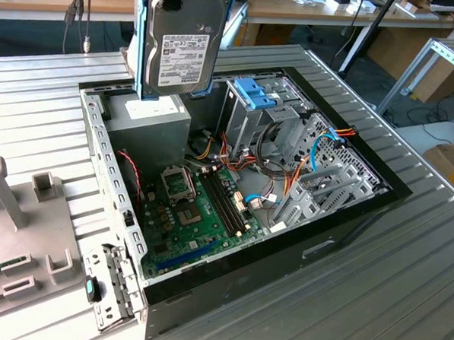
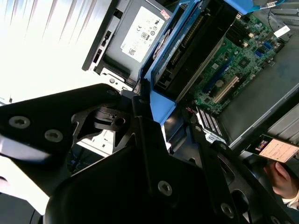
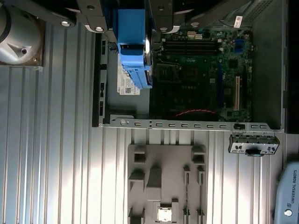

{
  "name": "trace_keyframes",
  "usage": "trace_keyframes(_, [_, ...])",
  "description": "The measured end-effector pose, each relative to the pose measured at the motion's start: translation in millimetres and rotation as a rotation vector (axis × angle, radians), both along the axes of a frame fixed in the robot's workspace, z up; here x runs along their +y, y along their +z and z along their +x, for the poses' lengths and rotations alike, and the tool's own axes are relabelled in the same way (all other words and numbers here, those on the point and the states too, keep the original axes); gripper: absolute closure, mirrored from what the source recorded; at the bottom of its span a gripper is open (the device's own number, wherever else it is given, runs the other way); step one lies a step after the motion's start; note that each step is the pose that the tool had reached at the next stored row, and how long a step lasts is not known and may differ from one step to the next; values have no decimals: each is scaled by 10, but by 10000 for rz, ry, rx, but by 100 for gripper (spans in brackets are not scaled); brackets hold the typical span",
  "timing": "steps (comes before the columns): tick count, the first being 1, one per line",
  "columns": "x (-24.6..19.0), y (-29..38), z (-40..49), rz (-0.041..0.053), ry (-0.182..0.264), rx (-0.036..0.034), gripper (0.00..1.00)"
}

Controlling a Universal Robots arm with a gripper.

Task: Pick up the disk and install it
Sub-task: 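Pick up the disk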

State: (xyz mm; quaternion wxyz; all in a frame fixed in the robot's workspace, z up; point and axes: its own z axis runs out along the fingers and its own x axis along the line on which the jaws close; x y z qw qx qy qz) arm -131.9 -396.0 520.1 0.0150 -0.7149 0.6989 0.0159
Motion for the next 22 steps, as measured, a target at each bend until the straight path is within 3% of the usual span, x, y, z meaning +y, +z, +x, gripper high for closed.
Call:
trace_keyframes(12, [-13, 0, 0, 1, 1, -1, 64])
trace_keyframes(15, [-32, 0, 2, 0, 1, 0, 64])
trace_keyframes(18, [-90, 0, 9, 1, 1, -1, 64])
trace_keyframes(20, [-154, 0, 15, 0, 2, 0, 64])
trace_keyframes(22, [-179, 0, 17, 0, 1, 0, 64])
